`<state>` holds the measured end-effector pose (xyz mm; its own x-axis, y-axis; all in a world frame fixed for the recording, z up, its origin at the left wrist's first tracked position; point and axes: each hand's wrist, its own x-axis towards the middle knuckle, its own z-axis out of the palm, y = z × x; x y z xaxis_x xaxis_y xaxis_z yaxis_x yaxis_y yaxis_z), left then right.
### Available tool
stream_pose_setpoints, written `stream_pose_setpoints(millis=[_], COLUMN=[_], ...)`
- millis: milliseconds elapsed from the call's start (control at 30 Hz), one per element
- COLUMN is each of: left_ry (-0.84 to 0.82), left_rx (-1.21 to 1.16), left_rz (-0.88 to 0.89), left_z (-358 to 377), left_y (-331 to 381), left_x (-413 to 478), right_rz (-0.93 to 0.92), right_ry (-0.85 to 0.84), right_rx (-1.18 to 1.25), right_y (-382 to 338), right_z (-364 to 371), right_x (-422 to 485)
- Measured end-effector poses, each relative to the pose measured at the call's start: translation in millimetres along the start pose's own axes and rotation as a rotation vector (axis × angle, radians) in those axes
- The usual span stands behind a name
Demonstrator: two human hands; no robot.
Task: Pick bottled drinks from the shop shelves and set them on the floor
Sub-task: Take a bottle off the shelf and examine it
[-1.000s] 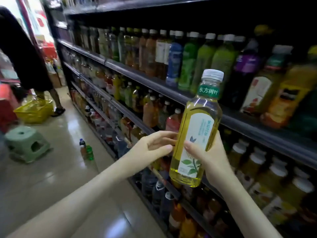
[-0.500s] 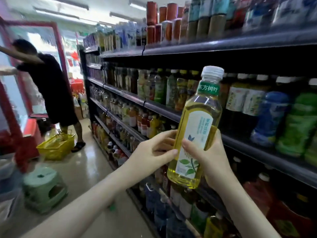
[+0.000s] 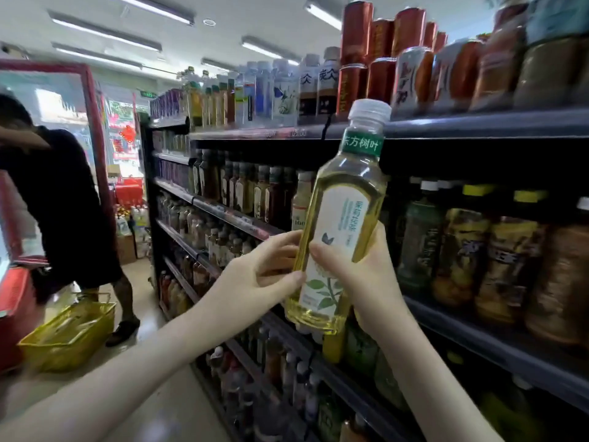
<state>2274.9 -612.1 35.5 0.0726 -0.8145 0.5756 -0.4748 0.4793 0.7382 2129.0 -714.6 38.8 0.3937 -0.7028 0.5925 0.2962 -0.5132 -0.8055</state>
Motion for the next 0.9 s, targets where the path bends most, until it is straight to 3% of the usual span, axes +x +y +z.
stream_pose_setpoints(millis=[300,533,667,800,900], left_ry=[-0.163,-0.266,-0.348,-0.536,-0.536], left_rx=[-0.050,-0.207,-0.321,-0.338,-0.332], left_rz=[0.160,0.268,0.327,0.323,0.369], left_z=[-143.6,-197.2,-209.1,-225.4,-245.2], left_y=[-103.7,-166.9,-207.8,-237.5,-253.0], left_x=[99.1,189.1,236.6,284.7,320.8], right_rz=[-0.070,-0.082,-0.123,-0.175,-0.179], right_ry=[0.241,0.428,0.442,0.398,0.375], right_rx=[-0.138,-0.273,-0.281,-0.271,-0.291], right_y=[55.7,73.9,92.8,114.1,127.7], right_z=[122.5,171.2,181.4,196.5,212.7], right_x=[105.1,183.7,225.5,271.9,311.4])
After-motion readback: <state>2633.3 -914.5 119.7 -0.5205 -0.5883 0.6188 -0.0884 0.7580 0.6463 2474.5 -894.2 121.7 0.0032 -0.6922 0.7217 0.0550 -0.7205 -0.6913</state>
